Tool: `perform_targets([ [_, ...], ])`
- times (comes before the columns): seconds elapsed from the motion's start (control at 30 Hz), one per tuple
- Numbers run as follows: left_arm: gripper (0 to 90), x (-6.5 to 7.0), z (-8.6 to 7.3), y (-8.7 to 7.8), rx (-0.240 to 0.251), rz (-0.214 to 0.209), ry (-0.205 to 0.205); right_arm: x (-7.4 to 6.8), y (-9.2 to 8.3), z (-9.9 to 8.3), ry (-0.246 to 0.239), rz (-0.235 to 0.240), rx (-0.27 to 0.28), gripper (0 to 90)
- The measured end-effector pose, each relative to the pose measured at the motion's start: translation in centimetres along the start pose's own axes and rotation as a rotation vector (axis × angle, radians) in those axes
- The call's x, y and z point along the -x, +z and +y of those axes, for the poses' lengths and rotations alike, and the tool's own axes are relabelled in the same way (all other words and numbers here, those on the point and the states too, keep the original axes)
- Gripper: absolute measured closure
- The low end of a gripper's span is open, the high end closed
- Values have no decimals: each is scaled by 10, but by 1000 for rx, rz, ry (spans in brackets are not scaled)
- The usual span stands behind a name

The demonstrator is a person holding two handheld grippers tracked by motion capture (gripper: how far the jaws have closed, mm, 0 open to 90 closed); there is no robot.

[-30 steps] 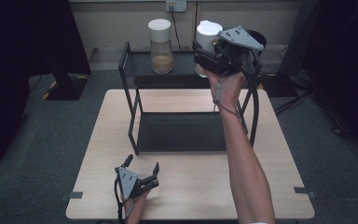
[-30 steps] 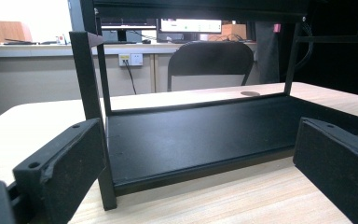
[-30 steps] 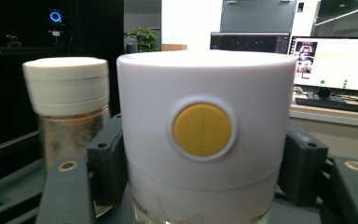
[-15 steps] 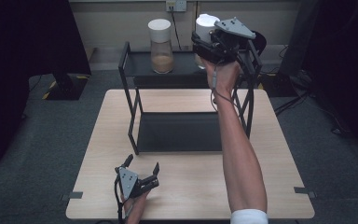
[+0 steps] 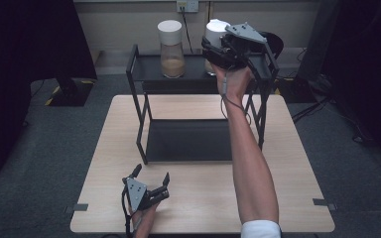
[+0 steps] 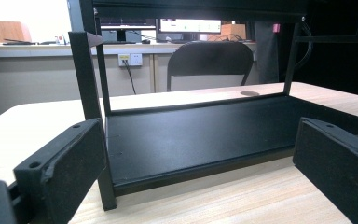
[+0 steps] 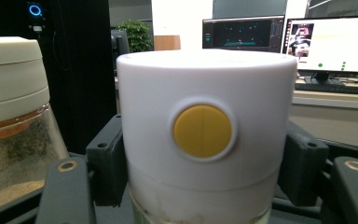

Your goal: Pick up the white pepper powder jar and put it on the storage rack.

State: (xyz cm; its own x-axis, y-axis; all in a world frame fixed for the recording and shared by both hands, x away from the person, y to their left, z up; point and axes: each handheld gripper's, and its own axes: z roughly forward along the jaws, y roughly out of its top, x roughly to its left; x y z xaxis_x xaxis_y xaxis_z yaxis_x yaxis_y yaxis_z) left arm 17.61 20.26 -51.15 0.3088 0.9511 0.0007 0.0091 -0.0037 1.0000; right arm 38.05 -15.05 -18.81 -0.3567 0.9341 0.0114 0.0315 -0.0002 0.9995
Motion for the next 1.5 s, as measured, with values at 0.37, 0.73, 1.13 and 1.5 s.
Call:
perform_targets([
  [0.37,19,1,0,0,0,4,-2,0,0,4,-6,2,-16,299],
  [0.73,19,1,0,0,0,3,0,-4,-4,-5,-15,-8,20,200],
  [1.13,22,1,0,0,-1,6,2,-7,-18,-15,-25,-30,104,0],
  [1.5,22,1,0,0,0,5,-1,-10,-35,-23,-19,-31,120,0],
])
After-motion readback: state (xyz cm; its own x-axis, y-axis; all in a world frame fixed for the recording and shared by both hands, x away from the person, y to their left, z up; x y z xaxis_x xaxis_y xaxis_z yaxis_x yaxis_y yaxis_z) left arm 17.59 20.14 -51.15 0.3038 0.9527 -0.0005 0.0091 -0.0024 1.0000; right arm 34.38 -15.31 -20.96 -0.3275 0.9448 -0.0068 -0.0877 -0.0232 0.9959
